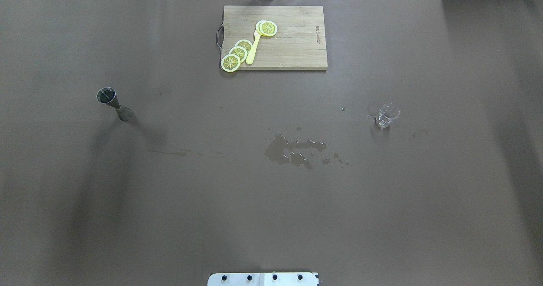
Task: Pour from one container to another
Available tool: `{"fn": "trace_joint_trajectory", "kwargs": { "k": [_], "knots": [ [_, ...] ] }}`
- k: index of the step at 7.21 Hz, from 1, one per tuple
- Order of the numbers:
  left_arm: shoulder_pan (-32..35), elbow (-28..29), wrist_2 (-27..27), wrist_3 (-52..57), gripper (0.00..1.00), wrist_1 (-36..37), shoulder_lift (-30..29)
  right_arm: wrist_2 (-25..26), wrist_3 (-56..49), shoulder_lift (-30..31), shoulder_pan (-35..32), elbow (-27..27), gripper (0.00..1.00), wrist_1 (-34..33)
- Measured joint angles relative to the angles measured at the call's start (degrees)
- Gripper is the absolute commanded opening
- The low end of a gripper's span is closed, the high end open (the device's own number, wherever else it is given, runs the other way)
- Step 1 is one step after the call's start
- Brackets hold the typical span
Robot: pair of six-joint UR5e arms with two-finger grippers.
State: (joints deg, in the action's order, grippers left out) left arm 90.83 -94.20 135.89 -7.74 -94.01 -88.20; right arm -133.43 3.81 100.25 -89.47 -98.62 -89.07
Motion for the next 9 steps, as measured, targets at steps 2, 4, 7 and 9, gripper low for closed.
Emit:
{"fn": "trace_joint_trajectory", "kwargs": {
  "k": [2,4,7,9],
  "knots": [
    [-0.06,0.69,0.09,0.04,0.99,0.16,-0.34,0.1,-0.07,0.03,0.0,-0.04,1.0,0.02],
    [-0.12,2.38,0.32,0.05,0.99,0.21,-0.97,0.24,-0.09,0.02,0.0,-0.07,1.0,0.01],
    [0.44,3.57,0.37,0.4,0.99,0.18,-1.06,0.94,-0.09,-0.09,0.0,-0.08,1.0,0.02],
    [0.66,3.36,0.48,0.33,0.99,0.15,-1.07,1.05,-0.09,-0.17,0.0,-0.08,1.0,0.03]
  ]
}}
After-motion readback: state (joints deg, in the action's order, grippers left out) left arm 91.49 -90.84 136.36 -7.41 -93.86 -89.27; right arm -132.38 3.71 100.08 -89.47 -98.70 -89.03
